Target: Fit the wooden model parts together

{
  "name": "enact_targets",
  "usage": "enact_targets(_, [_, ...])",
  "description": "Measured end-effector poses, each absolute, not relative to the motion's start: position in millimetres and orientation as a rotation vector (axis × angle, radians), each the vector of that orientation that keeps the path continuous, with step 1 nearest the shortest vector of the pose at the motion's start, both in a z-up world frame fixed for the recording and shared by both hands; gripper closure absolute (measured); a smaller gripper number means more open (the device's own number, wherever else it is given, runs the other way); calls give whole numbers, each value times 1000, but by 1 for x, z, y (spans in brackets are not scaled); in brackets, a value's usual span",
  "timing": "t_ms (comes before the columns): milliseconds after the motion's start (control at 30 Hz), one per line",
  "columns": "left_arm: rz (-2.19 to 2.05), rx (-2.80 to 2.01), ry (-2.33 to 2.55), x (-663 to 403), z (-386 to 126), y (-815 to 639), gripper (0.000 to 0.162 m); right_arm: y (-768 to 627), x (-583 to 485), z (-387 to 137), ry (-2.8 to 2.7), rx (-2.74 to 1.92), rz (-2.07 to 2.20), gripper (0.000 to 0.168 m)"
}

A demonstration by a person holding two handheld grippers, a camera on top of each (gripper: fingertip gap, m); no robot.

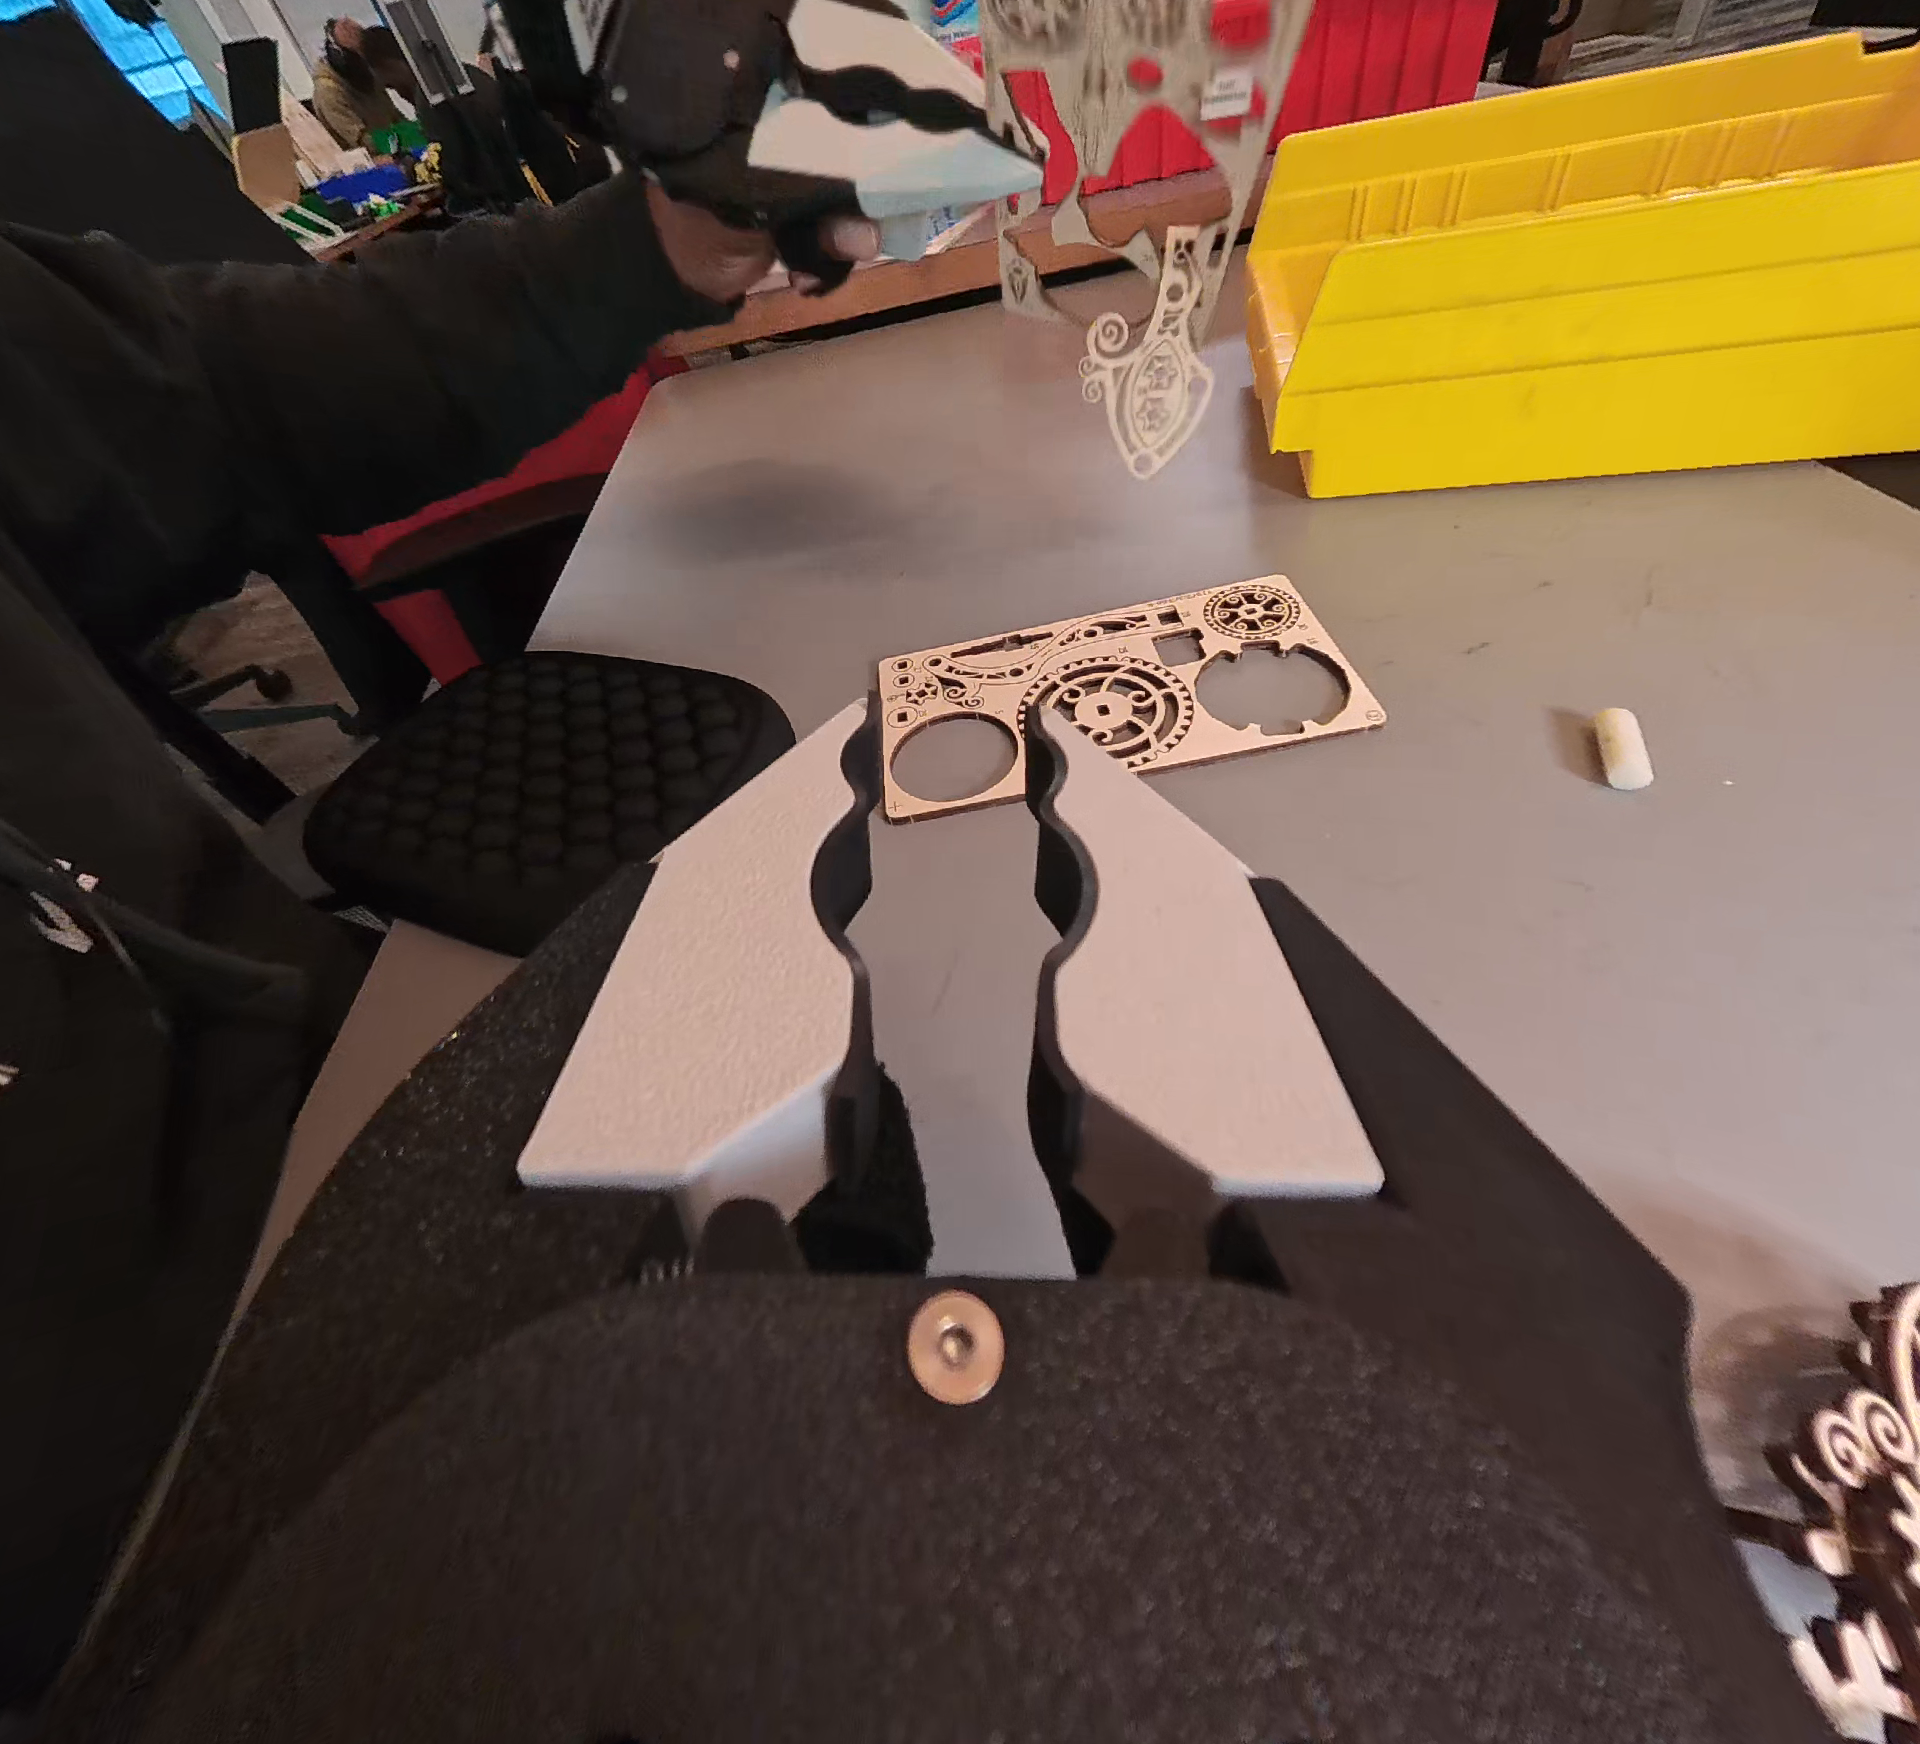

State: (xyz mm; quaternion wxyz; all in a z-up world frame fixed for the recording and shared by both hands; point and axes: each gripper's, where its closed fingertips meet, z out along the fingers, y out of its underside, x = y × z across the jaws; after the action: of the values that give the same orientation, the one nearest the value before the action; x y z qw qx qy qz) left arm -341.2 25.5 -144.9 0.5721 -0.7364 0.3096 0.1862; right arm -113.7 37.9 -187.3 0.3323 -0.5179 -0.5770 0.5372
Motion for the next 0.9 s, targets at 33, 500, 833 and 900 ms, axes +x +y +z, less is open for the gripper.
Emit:
enact_targets(33, [626, -1694, 855, -344, -149, 25, 160, 37, -114, -188, -1509, -1356, 1408, 143])
enact_targets(500, [1092, -1345, 1321, -316, -135, 15, 161, 37, -119, -194, -1522, -1373, 1392, 141])
enact_targets(833, [367, -1558, 717, -246, -81, 29, 161, 56, -208, -177, -1434, -1254, 1136, 85])
enact_targets(900, [305, -1592, 673, -237, -79, 32, 160, 58, -226, -172, -1399, -1261, 1118, 86])
